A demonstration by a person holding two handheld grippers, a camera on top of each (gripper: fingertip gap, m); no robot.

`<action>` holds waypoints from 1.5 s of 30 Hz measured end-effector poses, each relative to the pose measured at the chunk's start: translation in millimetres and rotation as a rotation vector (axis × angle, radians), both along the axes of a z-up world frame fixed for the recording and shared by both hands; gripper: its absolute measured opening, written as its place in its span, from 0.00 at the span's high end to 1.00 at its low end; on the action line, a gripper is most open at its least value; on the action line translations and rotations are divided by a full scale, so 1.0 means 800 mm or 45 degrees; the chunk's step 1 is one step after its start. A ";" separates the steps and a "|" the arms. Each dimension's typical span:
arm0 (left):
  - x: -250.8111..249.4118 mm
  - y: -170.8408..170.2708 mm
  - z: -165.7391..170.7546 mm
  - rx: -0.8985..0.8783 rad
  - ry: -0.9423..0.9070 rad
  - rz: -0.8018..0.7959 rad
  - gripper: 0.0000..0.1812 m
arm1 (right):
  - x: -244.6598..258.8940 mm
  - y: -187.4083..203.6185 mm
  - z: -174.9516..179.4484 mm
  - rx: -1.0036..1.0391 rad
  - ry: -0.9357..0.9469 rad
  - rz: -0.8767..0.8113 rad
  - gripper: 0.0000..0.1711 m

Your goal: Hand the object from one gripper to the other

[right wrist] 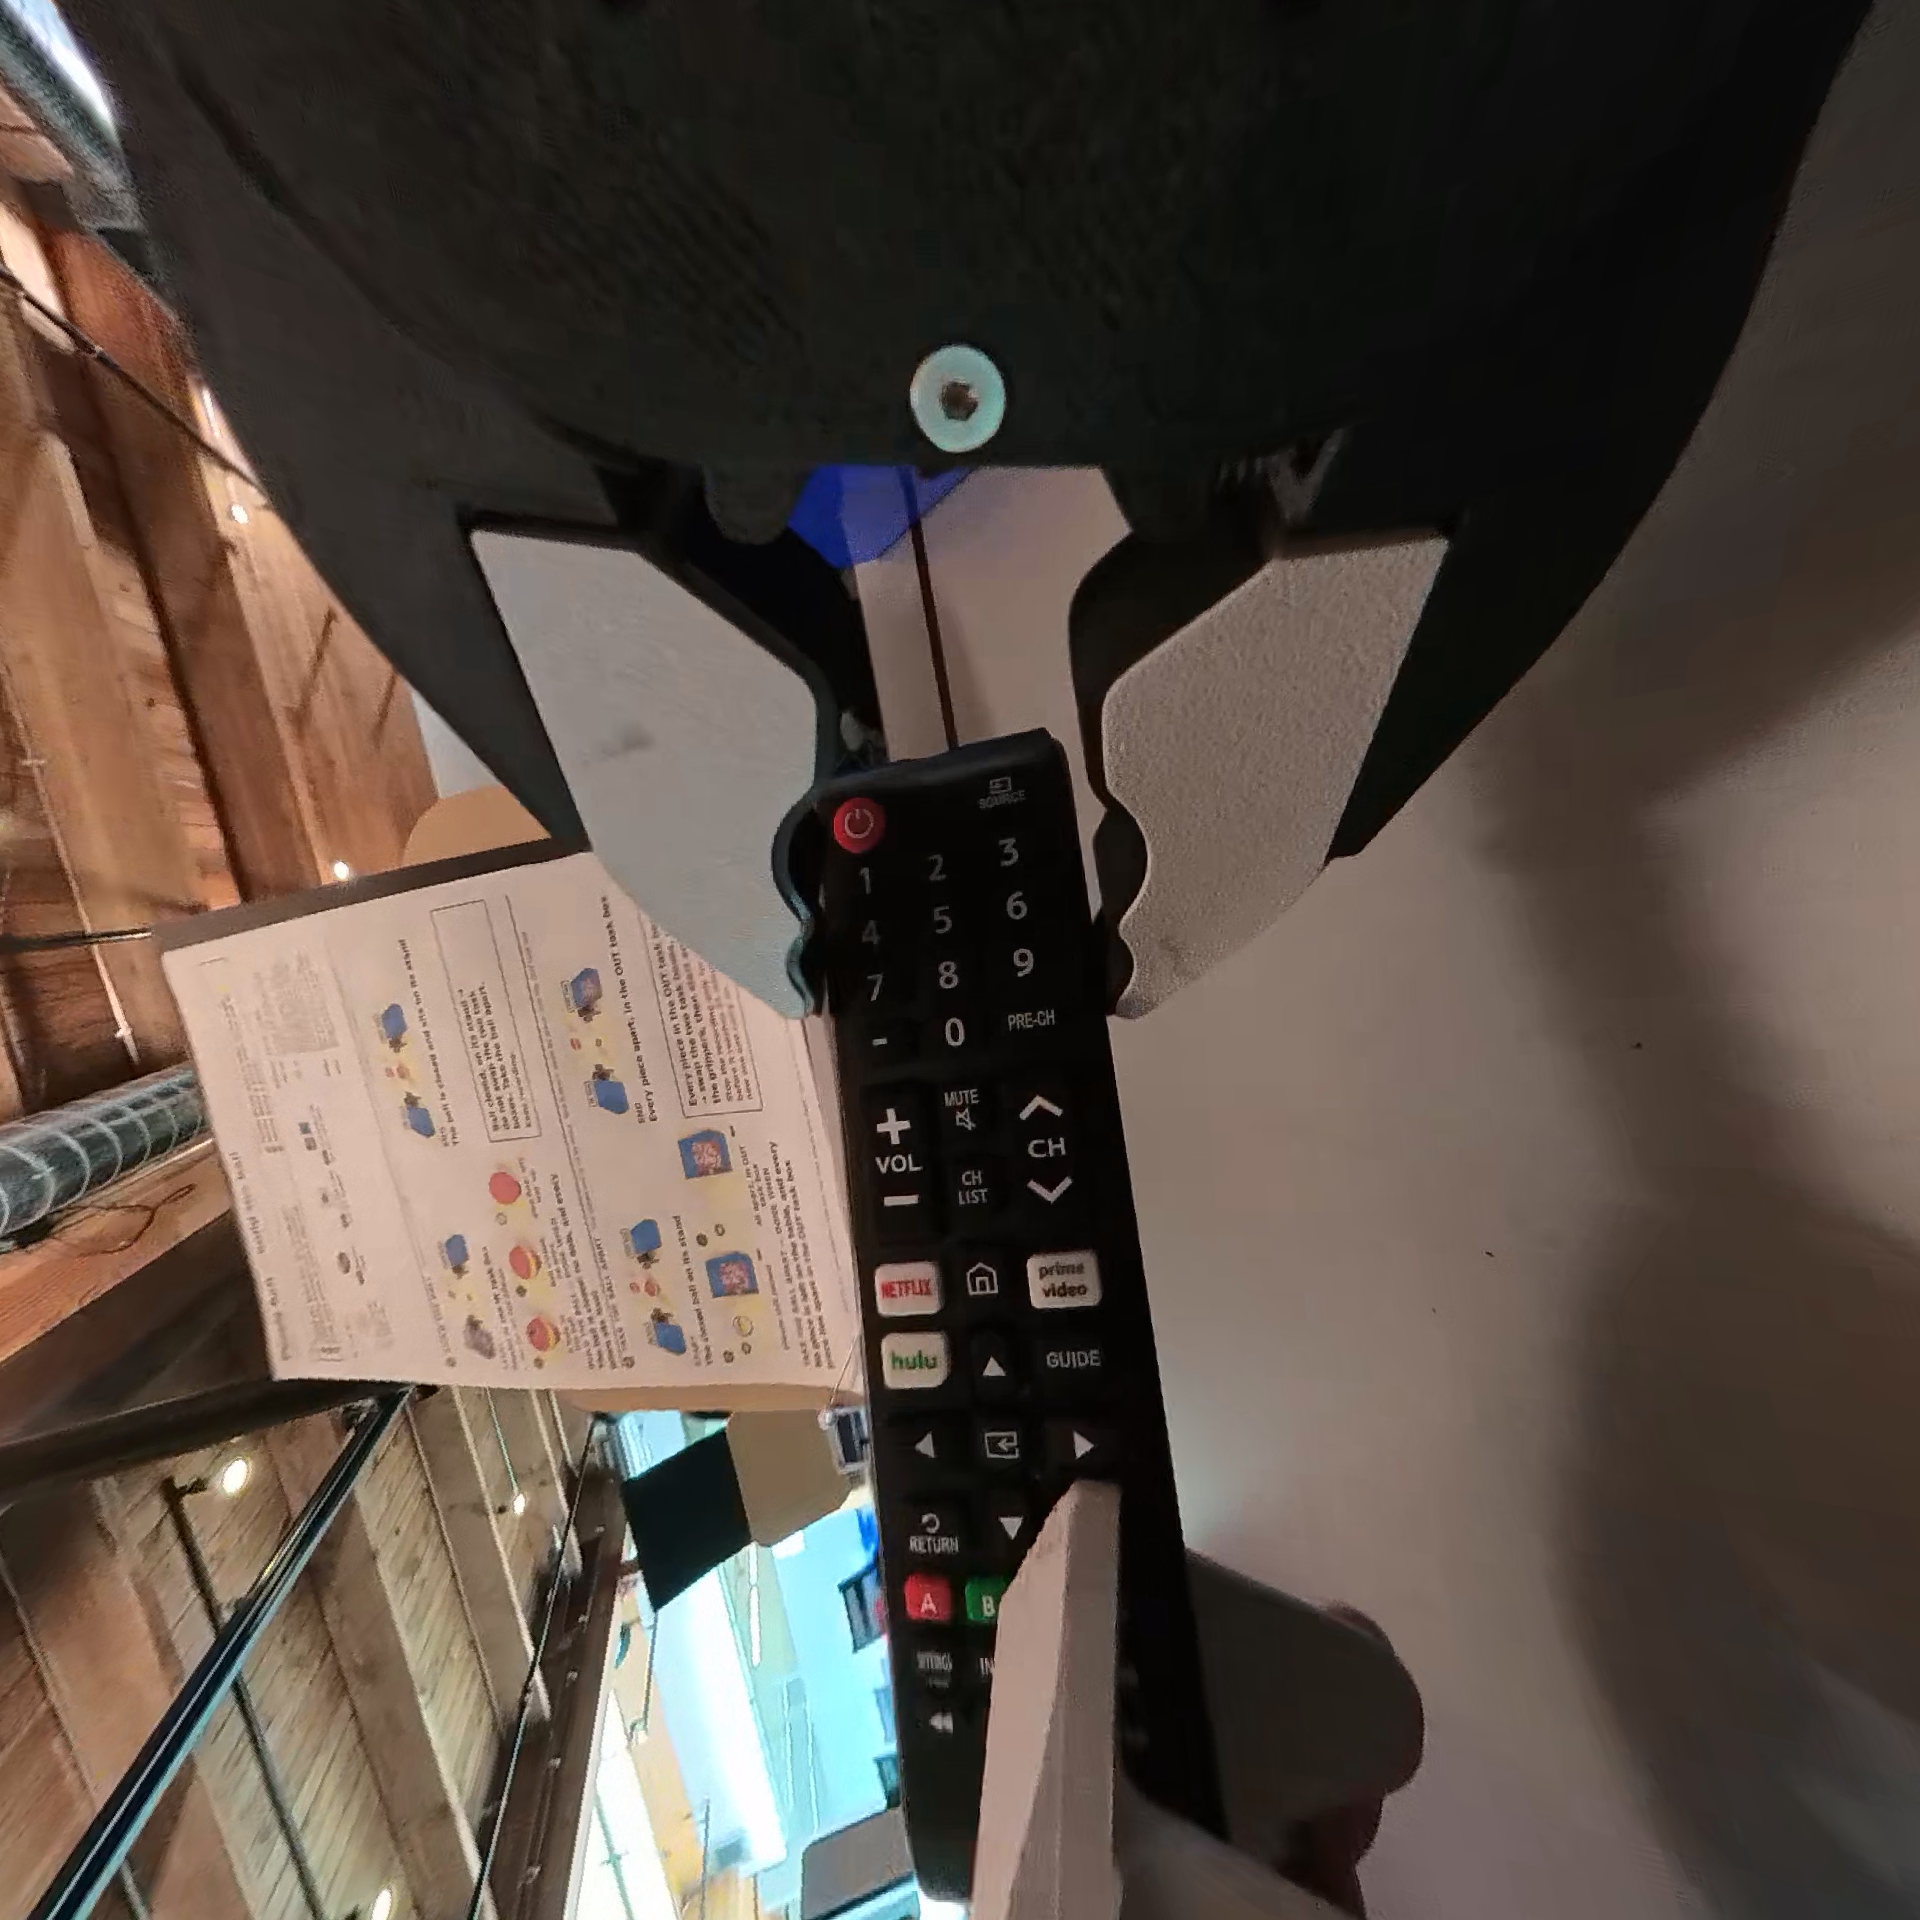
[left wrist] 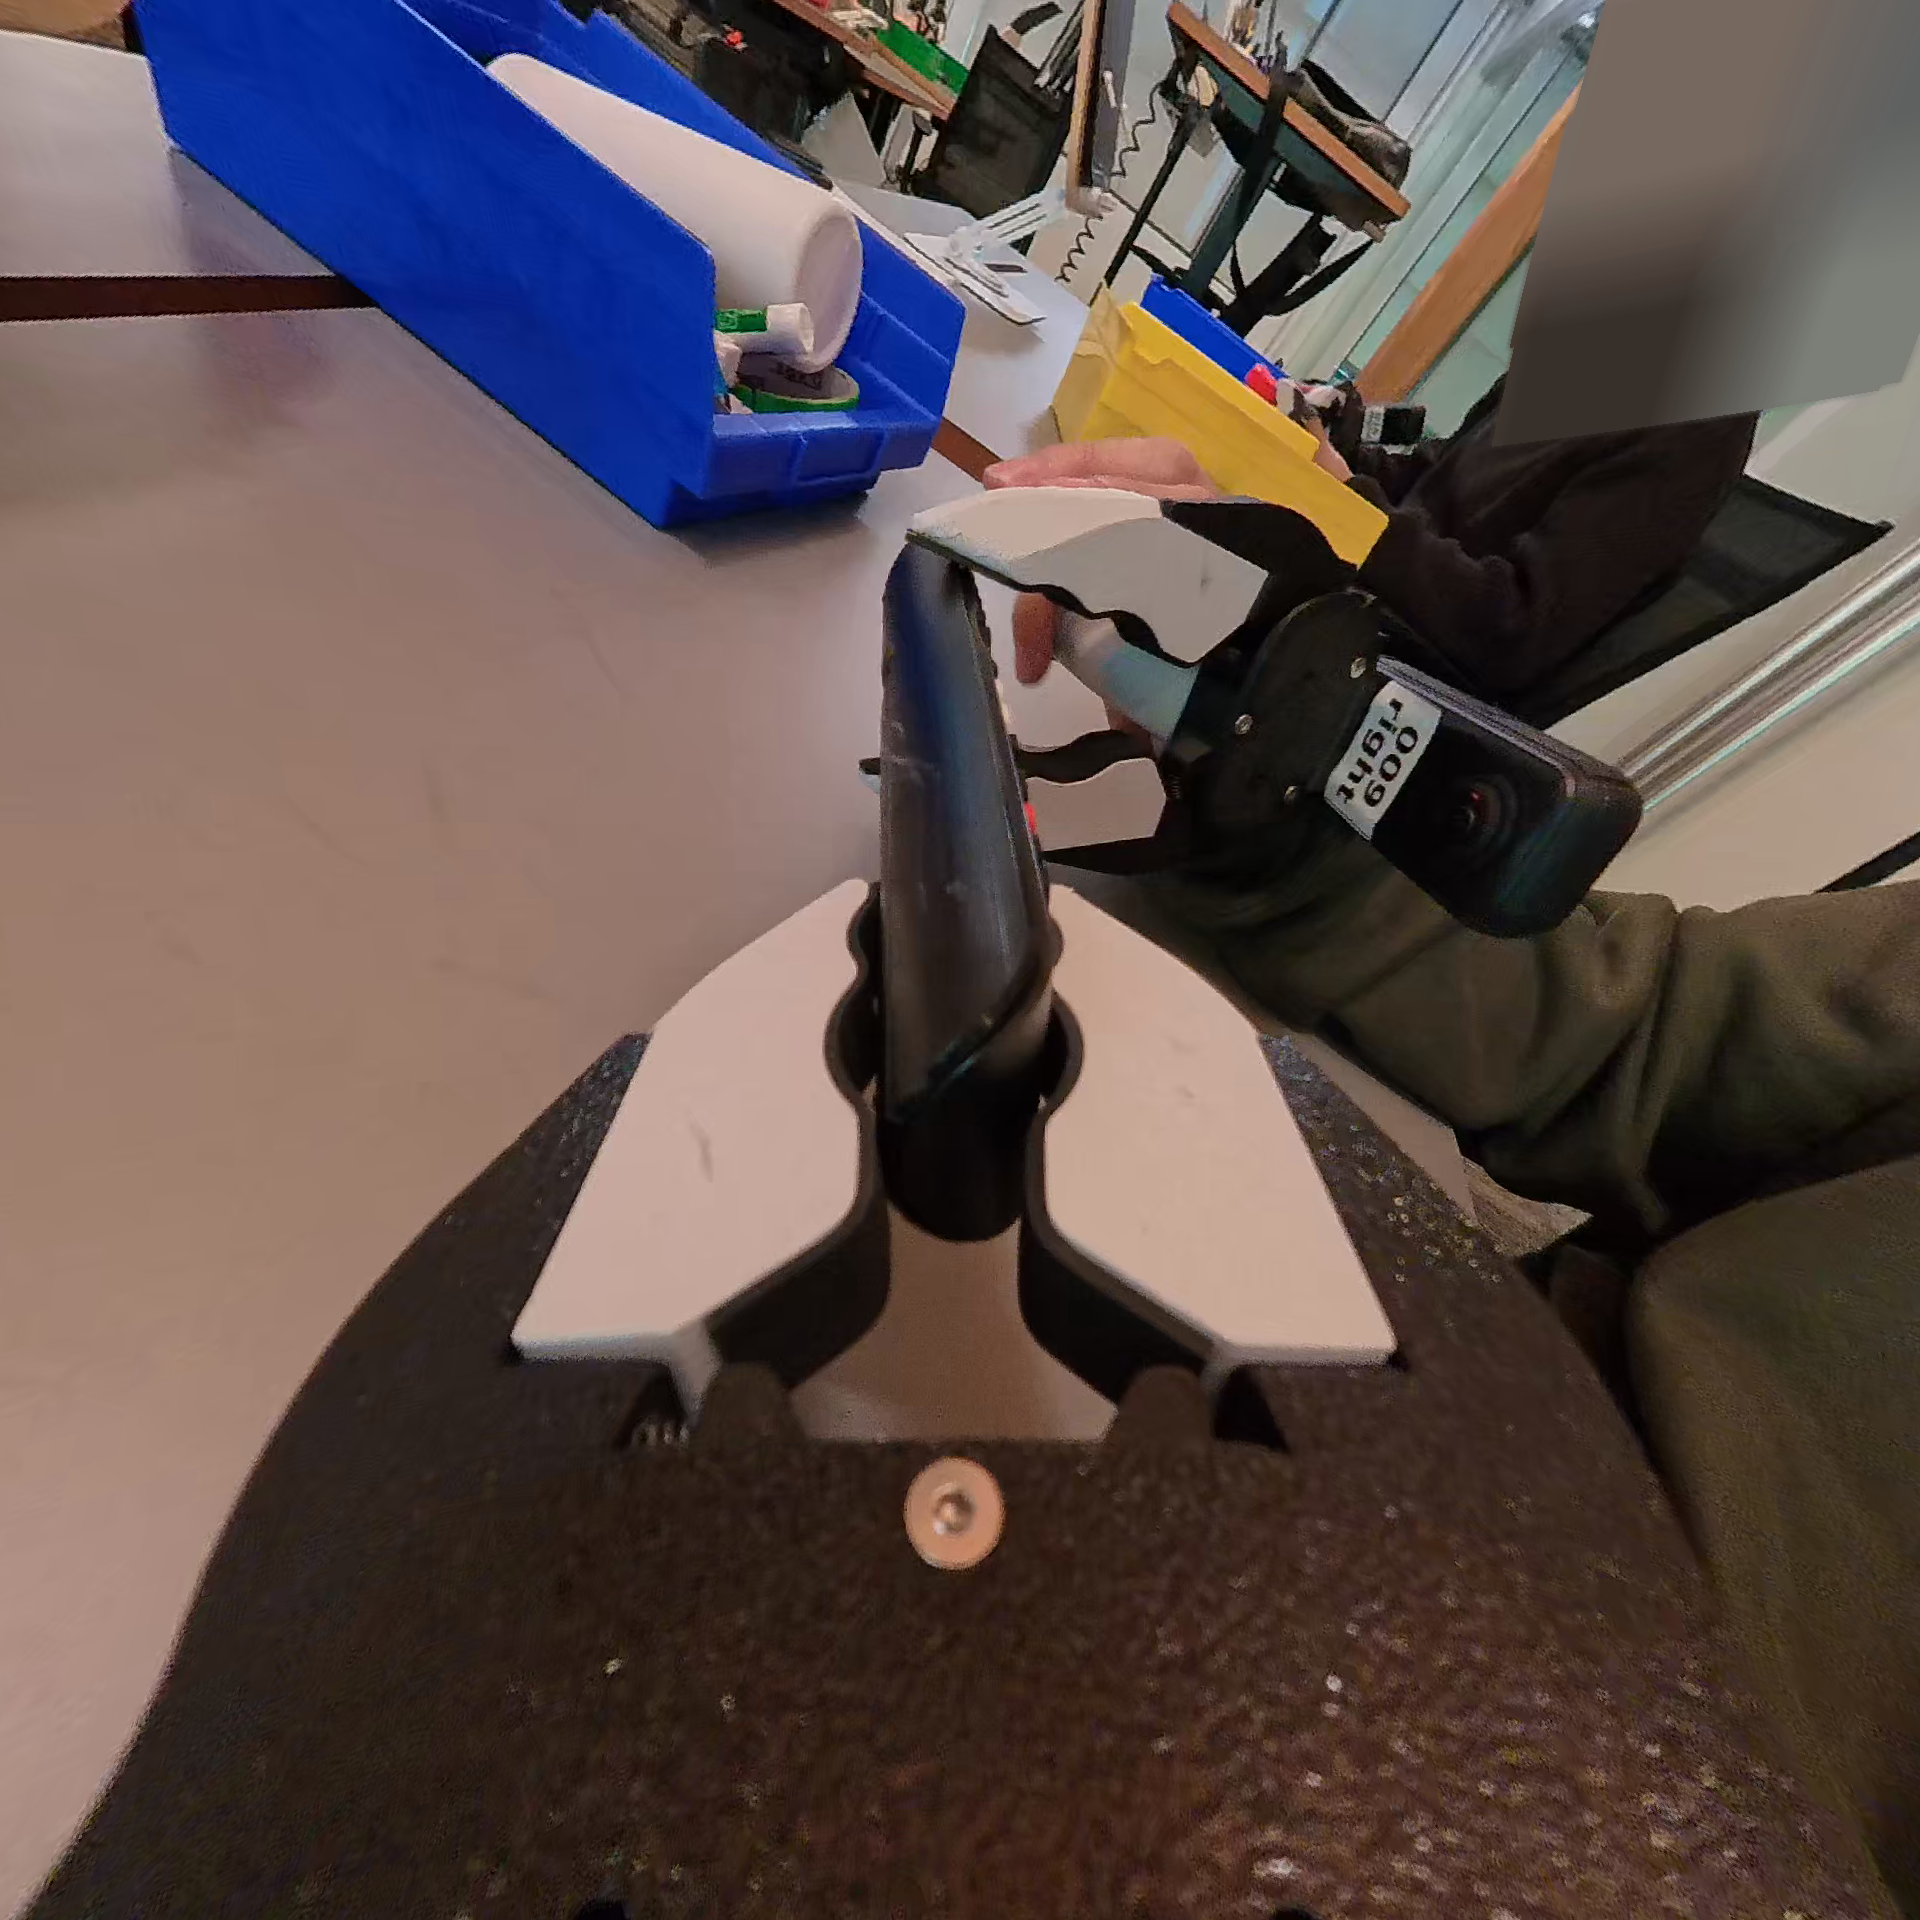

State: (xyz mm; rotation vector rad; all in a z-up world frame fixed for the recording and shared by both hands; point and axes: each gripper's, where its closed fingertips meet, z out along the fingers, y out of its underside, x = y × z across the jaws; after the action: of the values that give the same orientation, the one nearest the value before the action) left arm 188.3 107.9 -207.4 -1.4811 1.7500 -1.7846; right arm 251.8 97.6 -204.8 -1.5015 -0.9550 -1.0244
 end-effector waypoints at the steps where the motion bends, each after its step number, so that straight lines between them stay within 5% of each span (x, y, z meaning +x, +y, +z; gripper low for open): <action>1: 0.000 0.002 0.002 -0.008 -0.006 0.010 0.87 | 0.001 0.002 -0.001 -0.018 0.015 -0.016 0.71; 6: 0.002 0.017 0.038 0.034 -0.312 0.116 0.83 | -0.009 0.007 0.001 -0.061 0.237 -0.007 0.72; 9: -0.006 0.021 0.072 0.101 -0.593 0.187 0.62 | -0.021 0.007 0.005 -0.058 0.519 0.068 0.72; 15: -0.016 -0.002 0.096 0.112 -0.816 0.142 0.47 | -0.055 0.006 0.022 -0.080 1.185 0.314 0.72; 20: -0.005 0.001 0.088 0.081 -0.768 0.203 0.61 | -0.075 0.005 0.027 -0.130 1.454 0.459 0.73; 22: -0.004 0.005 0.090 0.054 -0.766 0.212 0.70 | -0.081 0.005 0.029 -0.142 1.499 0.486 0.73; 27: 0.001 0.005 0.094 0.106 -0.694 0.267 0.71 | -0.079 0.004 0.030 -0.112 1.557 0.478 0.72; 33: 0.015 0.041 0.082 0.060 -0.407 0.596 0.71 | -0.057 0.015 0.013 -0.006 1.133 0.196 0.59; 40: 0.020 0.038 0.073 0.030 -0.364 0.673 0.70 | -0.062 0.026 -0.001 0.003 0.765 0.082 0.85; 45: 0.004 0.019 0.104 -0.011 -0.645 0.426 0.65 | -0.076 0.019 0.019 -0.034 1.182 0.288 0.86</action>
State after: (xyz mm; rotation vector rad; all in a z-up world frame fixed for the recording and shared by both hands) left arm 191.8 123.1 -124.1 -1.1081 1.1740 -1.7823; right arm 191.3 113.1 -189.2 -1.5958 -0.4397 -0.0856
